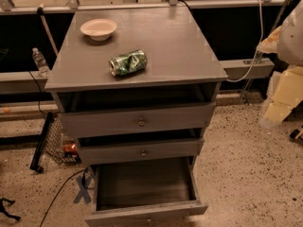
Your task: Close bottom drawer
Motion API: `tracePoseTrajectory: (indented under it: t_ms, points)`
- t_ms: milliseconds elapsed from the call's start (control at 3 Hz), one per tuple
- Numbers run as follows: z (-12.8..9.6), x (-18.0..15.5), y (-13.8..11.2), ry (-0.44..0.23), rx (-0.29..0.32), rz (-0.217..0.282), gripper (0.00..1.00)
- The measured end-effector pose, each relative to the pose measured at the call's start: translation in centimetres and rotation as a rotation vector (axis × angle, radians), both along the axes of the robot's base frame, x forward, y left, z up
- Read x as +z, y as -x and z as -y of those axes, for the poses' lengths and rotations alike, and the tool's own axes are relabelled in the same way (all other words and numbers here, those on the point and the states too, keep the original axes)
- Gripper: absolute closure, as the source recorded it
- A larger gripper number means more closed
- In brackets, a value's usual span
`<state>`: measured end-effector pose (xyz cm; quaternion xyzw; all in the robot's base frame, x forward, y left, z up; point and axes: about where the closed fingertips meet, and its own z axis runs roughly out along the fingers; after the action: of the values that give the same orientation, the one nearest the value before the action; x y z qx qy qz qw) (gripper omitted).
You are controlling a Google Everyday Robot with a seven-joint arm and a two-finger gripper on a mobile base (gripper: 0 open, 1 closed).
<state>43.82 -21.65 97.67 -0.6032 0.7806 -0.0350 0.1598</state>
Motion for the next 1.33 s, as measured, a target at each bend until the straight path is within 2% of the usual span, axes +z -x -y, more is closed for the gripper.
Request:
tracePoseTrajectory:
  t_ms: [333,667,1000,1333]
  points:
    - [0.0,0.0,0.0,0.0,0.0,0.0,0.0]
    - [0.0,-1.8,0.1,-0.009,-0.025,-0.03,0.0]
    - [0.2,-5.2,0.5,-0.03,-0.069,-0.086,0.0]
    - [0.0,-11.7,1.6,-0.047,-0.142,-0.195,0.0]
